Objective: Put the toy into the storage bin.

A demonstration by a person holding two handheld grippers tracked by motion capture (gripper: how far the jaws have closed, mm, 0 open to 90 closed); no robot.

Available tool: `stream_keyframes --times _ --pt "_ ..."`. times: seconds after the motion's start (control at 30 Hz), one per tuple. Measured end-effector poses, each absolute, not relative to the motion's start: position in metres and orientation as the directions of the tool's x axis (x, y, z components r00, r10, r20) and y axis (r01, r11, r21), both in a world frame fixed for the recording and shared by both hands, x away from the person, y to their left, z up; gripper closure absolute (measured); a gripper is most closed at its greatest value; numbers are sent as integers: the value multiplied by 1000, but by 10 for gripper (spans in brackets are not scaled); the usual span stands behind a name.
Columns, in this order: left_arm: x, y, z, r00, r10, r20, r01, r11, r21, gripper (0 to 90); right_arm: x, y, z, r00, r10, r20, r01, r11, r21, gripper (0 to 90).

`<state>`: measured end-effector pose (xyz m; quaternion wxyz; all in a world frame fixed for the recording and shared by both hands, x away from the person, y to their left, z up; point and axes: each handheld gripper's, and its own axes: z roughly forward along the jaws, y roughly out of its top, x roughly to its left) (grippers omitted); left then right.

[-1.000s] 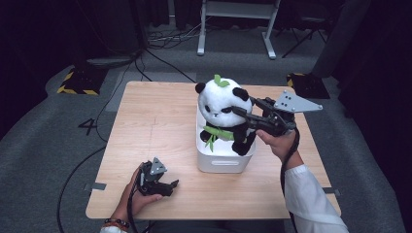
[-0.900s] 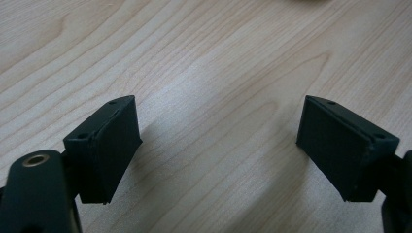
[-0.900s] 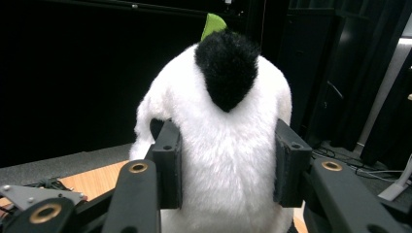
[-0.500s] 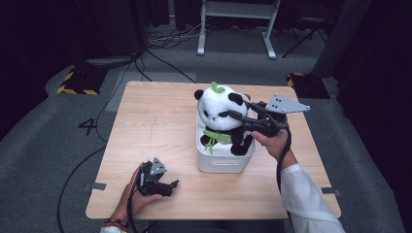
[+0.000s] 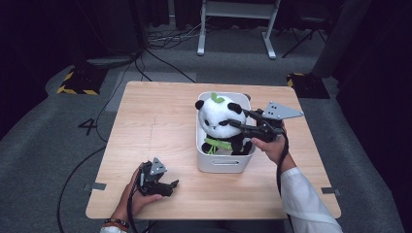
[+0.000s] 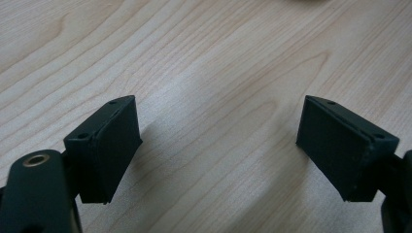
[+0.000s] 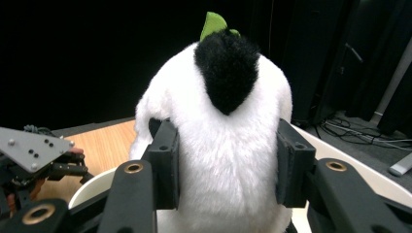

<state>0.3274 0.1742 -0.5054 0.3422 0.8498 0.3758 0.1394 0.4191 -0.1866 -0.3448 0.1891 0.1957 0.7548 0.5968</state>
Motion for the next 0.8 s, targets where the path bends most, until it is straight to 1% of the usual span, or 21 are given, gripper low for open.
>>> stream_keyframes --times 0.17,0.4,0.8 --pt "327 174 -505 679 734 -20 543 -484 686 158 421 -189 -355 -856 515 -40 85 216 973 522" --pt "327 174 -505 679 734 -20 543 -484 686 159 421 -188 -368 -859 509 -47 97 253 963 511" --pt "327 174 -505 679 734 -20 543 -484 686 159 423 -197 -378 -862 506 -15 123 237 964 499"
